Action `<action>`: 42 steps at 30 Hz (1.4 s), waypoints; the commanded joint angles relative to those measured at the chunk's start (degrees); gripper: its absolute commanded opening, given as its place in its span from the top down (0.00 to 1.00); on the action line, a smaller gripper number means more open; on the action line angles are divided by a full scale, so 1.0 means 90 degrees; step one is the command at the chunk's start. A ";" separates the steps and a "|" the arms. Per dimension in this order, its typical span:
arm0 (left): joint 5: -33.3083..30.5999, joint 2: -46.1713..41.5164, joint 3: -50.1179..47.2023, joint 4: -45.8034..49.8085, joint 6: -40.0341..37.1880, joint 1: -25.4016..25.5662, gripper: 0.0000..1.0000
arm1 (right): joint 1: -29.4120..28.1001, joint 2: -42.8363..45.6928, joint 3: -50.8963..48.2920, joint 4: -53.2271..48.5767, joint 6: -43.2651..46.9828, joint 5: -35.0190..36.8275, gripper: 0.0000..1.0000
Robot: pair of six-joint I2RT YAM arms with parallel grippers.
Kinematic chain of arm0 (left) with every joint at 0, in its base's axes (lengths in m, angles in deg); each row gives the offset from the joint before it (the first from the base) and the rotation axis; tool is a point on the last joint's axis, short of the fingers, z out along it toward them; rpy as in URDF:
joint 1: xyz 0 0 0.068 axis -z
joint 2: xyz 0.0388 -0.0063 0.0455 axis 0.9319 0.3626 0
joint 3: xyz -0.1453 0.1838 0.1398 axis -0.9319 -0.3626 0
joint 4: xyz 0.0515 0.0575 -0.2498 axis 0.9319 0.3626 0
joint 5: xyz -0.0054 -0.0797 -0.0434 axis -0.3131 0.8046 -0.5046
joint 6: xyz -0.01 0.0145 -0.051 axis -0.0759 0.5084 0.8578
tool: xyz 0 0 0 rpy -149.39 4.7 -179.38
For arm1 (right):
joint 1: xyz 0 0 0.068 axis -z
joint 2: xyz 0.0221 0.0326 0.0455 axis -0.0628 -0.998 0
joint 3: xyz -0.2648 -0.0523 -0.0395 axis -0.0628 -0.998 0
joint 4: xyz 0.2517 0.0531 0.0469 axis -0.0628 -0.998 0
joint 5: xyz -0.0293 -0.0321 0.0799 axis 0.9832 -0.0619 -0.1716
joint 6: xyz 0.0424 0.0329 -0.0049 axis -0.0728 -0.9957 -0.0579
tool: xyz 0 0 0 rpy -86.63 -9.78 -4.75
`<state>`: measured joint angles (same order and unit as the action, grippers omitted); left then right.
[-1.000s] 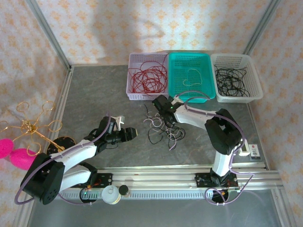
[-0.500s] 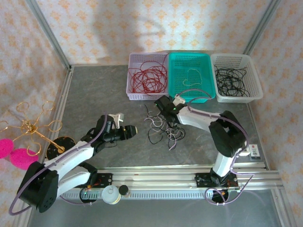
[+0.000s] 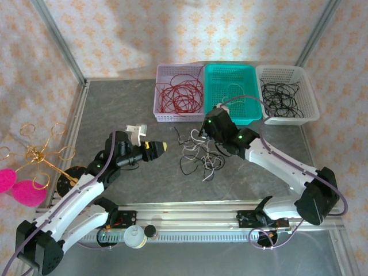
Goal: Untangle the cables
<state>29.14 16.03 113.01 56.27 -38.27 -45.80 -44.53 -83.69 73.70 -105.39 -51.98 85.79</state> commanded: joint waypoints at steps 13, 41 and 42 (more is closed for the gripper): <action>-0.0171 0.1962 0.1074 -0.3474 -0.0191 0.0796 0.30 | 0.1214 -0.0128 0.1644 0.0194 0.0287 -0.3152 1.00; -0.1143 0.3119 0.1465 -0.4074 -0.0185 0.1152 0.35 | 0.1237 0.0746 0.1599 0.0704 -0.0743 -0.4536 1.00; -0.1079 0.3158 0.1473 -0.4109 -0.0171 0.1152 0.35 | 0.1236 0.0755 0.1631 0.0675 -0.0739 -0.4516 1.00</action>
<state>19.54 43.64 124.69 19.90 -39.34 -35.40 -33.34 -78.31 88.25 -102.33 -56.79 46.21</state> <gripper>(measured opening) 0.646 0.061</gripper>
